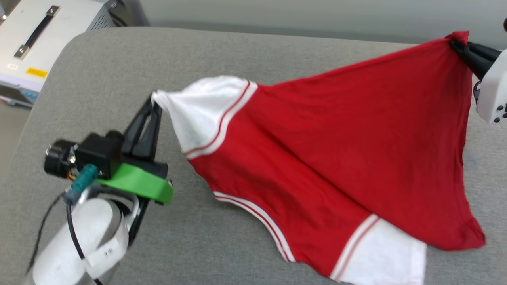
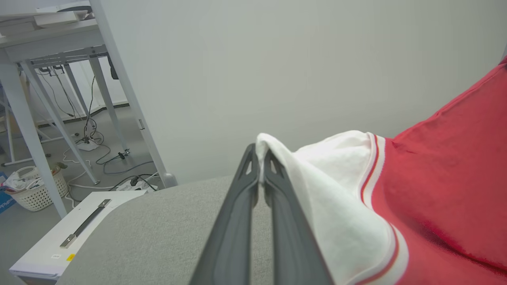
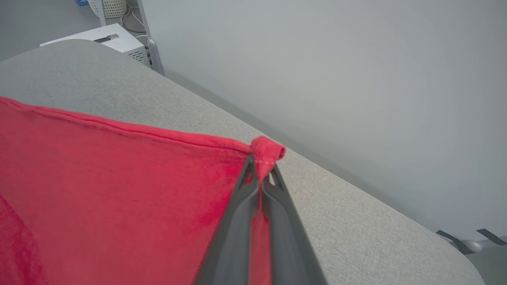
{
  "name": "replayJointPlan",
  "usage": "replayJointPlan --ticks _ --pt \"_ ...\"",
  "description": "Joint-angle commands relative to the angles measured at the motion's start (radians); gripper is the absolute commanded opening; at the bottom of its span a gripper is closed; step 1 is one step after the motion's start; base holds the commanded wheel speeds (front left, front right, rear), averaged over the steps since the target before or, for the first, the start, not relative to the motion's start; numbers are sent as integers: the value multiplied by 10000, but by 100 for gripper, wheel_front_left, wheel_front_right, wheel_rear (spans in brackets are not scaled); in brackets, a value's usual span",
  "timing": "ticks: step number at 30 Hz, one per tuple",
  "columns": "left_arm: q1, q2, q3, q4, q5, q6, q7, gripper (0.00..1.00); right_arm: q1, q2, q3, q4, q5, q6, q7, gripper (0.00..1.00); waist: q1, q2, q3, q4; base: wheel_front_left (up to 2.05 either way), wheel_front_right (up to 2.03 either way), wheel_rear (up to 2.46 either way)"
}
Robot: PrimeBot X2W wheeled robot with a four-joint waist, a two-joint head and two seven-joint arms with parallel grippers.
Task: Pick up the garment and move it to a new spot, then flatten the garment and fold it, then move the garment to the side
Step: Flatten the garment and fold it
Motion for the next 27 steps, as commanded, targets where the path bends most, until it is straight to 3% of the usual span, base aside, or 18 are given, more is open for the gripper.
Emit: replayJointPlan --ticks 1,9,15,21,27 --pt "-458 111 75 -75 83 -68 110 0 167 11 -172 -103 -153 -7 -171 0 0 0 -415 -447 0 0 0" --pt "-2669 312 200 -22 196 -624 741 0 133 258 -1406 -783 -772 -7 -554 0 0 0 -345 -814 0 0 0" --pt "-5091 138 153 715 302 -1317 1115 0 -651 576 -2321 -1101 -1347 -7 -193 0 0 0 467 -969 0 0 0" --pt "-8255 -221 -57 1927 675 -1993 1362 0 -2725 979 -2828 -695 -2211 -7 293 0 0 0 1621 -1091 0 0 0" --pt "-11616 -591 -202 3578 938 -2338 1213 0 -5514 1811 -3516 702 -2962 -7 -201 0 0 0 2577 -1217 0 0 0"
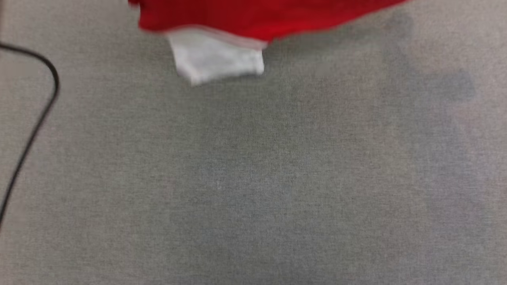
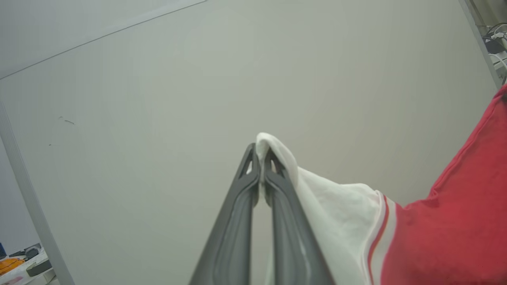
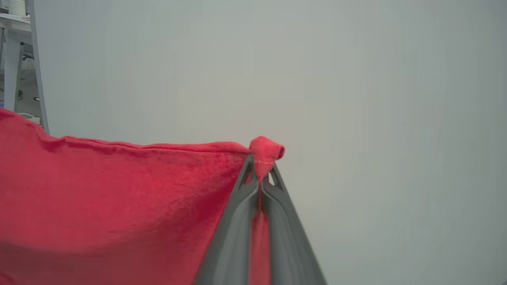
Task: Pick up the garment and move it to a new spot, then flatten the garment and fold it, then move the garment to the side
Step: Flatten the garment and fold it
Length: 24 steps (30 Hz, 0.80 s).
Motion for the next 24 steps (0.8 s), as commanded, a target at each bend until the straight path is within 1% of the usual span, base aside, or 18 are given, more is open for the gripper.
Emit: replayJointPlan --ticks 1,6,12,16,19,24 --pt "-716 -42 -39 336 186 -64 -101 0 -625 168 -79 292 -292 -7 -226 0 -1 0 875 -176 0 0 0" --pt "-2775 -176 -267 1596 248 -163 -468 0 -2425 589 -117 1495 -998 -7 -892 0 -1 0 1357 -267 0 0 0" --pt "-4067 -197 -733 2933 158 -196 -1023 0 -3670 905 367 2763 -1325 -7 -1494 0 -1 0 1829 -386 0 0 0" --pt "-4185 -197 -1242 3480 -96 -200 -1275 0 -3925 1083 918 3454 -1234 -7 -1830 0 -1 0 2099 -384 0 0 0" --pt "-4016 -119 -1513 3791 -303 -201 -1430 0 -3783 1173 1403 3699 -1147 -7 -2120 0 -1 0 2192 -382 0 0 0" --pt "-3129 130 -1792 4001 -584 -202 -1595 0 -3151 1311 2086 3970 -640 -7 -2730 0 -1 0 2127 -394 0 0 0"
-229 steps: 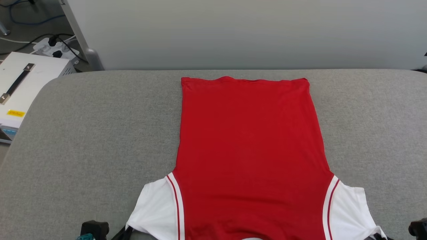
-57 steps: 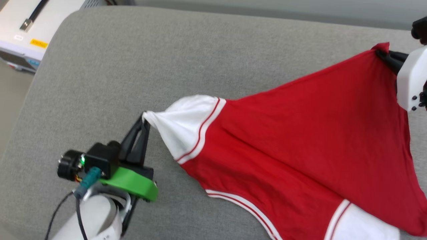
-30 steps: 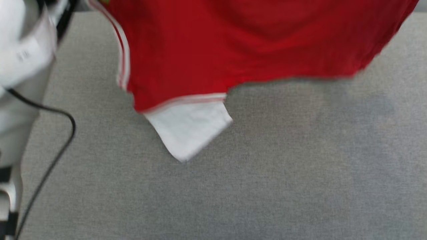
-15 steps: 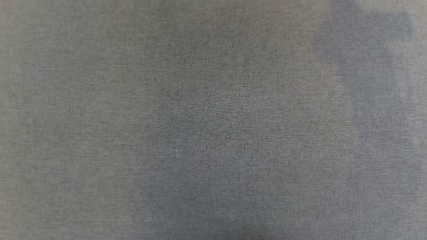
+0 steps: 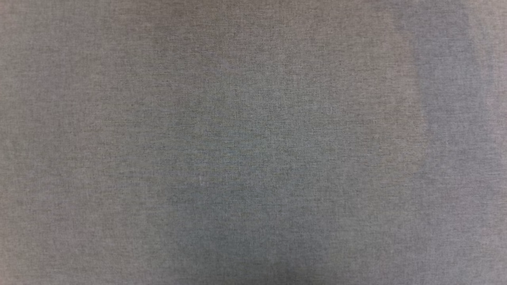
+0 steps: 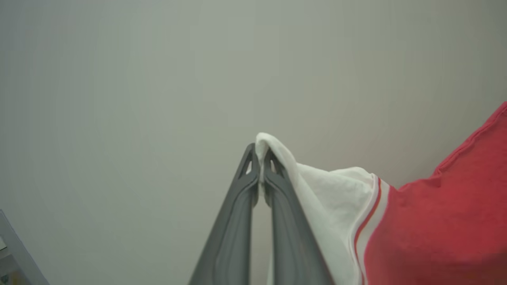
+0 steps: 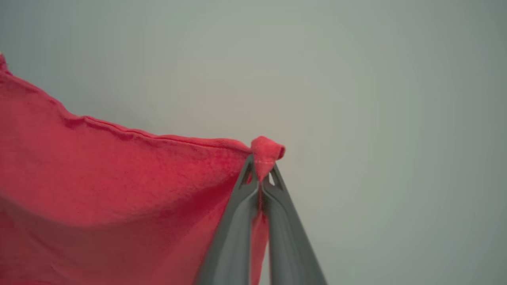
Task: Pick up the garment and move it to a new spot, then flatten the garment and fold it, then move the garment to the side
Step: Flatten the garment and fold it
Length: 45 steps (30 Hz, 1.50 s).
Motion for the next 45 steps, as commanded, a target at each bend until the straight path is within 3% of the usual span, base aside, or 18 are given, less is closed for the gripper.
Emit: replayJointPlan --ticks 1,10,15,21,32,41,45 --pt "498 136 -77 -14 -134 -25 -101 0 389 14 177 57 171 -7 -166 0 -2 0 -114 12 0 0 0" --pt "3373 708 45 -1010 -589 -15 -136 0 2468 -214 1689 -249 1426 -7 -668 0 -2 0 -1192 112 0 0 0" --pt "5531 977 168 -2030 -819 215 -137 0 4025 -644 2516 -803 2261 -7 -816 0 -2 0 -2054 200 0 0 0" --pt "8933 1450 71 -3533 -1329 957 -136 0 6326 -1380 3612 -1738 3056 -7 -849 0 -2 0 -3124 288 0 0 0" --pt "14479 2241 -581 -6111 -2375 2589 356 0 9977 -2406 4621 -2972 3911 -7 -1087 0 -2 0 -4449 461 0 0 0" --pt "17496 2373 -1145 -7566 -3270 3609 773 0 12685 -3287 4492 -4143 4422 -7 -989 0 -2 0 -5330 518 0 0 0" --pt "18418 2350 -1273 -7841 -3832 3824 988 0 13899 -3588 4052 -4614 4639 -7 -839 0 -2 0 -5571 515 0 0 0"
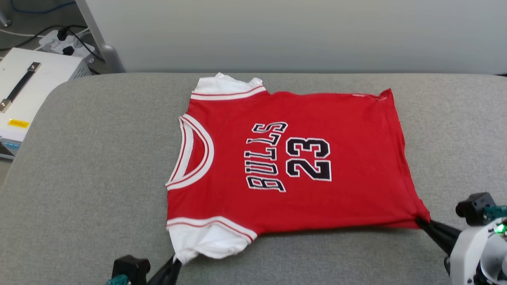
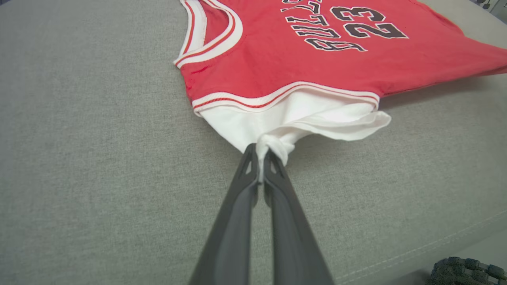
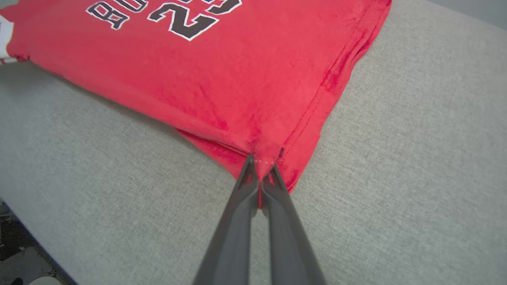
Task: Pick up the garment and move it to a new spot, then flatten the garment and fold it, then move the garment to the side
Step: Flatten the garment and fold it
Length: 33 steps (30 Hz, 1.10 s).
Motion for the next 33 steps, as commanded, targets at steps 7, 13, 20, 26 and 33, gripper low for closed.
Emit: replayJointPlan --ticks 7,13,20,26,33 --pt "1255 261 -321 -418 -845 47 605 0 2133 -456 -971 -916 -63 -7 376 0 1 -1 -458 35 0 0 0" --pt "1141 314 -257 -639 -688 189 516 0 3113 -322 -2169 -1466 -261 -7 803 0 1 -1 -251 61 0 0 0" --pt "-423 225 4 -305 64 -184 240 0 2969 50 -3648 -2143 -702 -7 1515 0 1 -1 205 17 0 0 0" --pt "-2224 63 155 453 427 -987 409 0 2668 317 -4881 -2474 -653 -7 2159 0 1 -1 825 -58 0 0 0" --pt "-4347 -395 77 2251 761 -2142 668 0 1958 761 -5548 -2539 -747 -7 2833 0 1 -1 1714 -209 0 0 0"
